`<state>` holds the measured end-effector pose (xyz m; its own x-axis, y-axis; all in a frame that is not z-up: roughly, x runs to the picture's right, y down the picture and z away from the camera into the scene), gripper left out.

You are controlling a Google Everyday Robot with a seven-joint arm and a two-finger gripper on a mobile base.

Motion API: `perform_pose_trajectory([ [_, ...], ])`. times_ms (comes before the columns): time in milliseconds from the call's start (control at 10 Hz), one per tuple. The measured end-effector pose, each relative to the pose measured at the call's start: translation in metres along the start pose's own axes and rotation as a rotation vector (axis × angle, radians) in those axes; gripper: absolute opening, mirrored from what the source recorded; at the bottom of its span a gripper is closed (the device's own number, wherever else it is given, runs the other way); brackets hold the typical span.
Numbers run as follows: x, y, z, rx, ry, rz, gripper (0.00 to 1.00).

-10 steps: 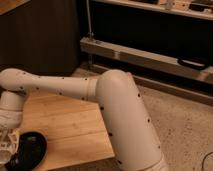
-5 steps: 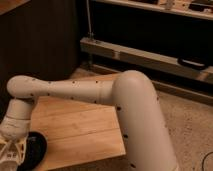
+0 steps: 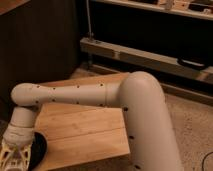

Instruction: Place the bottle in the ceramic bowl

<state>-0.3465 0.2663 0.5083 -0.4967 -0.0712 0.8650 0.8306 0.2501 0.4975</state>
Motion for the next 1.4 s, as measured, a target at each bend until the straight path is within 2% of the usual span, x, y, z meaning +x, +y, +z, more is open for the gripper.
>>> perform_pose_trajectory([
  [200, 0.019, -0.016, 0.008, -0.019, -0.017, -0.026, 0.0],
  [500, 0.033, -0.016, 0.022, -0.038, -0.041, -0.03, 0.0],
  [600, 0.035, -0.012, 0.027, -0.033, -0.043, -0.023, 0.01],
  [700, 0.035, -0.008, 0.029, -0.028, -0.04, -0.007, 0.06],
  [1000, 0.029, 0.003, 0.03, -0.038, -0.022, 0.052, 0.35],
  [1200, 0.027, 0.002, 0.03, -0.051, -0.015, 0.067, 0.57],
  [1400, 0.027, 0.003, 0.03, -0.052, -0.015, 0.067, 0.62],
])
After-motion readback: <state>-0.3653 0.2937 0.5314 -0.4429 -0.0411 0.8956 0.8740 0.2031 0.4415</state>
